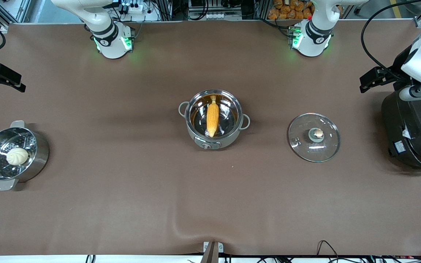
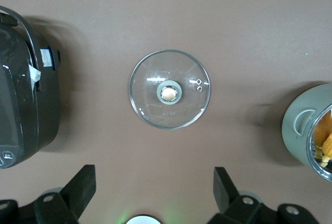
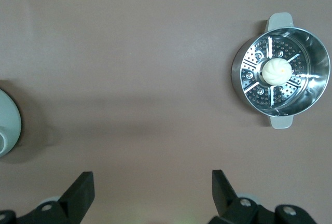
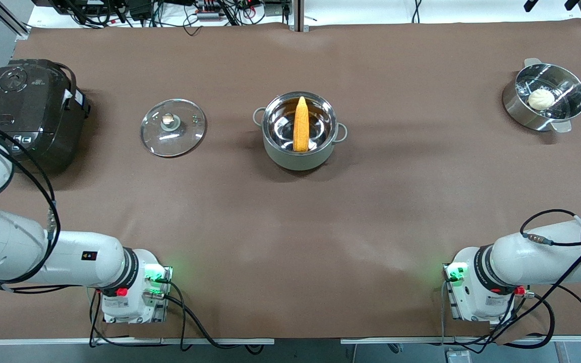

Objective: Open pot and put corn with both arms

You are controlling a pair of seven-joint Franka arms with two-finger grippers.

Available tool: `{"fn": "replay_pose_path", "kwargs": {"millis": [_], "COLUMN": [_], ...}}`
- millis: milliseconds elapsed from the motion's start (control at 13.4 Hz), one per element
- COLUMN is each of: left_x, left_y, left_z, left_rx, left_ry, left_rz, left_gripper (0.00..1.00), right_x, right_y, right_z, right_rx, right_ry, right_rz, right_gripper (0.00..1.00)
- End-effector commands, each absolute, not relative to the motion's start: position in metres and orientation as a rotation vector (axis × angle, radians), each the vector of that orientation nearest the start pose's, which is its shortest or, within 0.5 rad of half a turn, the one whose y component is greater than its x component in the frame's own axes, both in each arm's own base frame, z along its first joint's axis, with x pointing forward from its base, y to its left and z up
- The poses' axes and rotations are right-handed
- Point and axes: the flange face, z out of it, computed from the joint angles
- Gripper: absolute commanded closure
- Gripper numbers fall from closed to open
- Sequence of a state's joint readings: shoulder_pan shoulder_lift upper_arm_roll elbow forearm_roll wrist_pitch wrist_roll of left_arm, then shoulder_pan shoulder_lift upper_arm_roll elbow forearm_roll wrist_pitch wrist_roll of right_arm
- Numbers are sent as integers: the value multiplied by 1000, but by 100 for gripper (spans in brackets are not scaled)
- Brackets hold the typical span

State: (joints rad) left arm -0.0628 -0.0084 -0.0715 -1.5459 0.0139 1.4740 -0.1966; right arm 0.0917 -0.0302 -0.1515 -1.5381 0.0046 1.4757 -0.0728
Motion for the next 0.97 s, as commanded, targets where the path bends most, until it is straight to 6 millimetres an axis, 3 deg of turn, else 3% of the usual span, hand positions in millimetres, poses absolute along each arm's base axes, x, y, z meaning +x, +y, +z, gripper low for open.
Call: {"fn": "replay_pose_path", "kwargs": {"millis": [0,898], "left_x": [529,531], "left_y": [-70,-67], "left_z": [644,642], "left_rx": [-3113,-3124], "left_ry": [-74,-84], "left_rz": [95,118], "left_gripper": [0,0], "right_x": [529,536], "right_y": [-33,-32], "right_z": [654,648], "right_rx": [-3116,-3119], "right_ry": [-31,-23], "right_rz": [43,22], "right_gripper": [0,0]}}
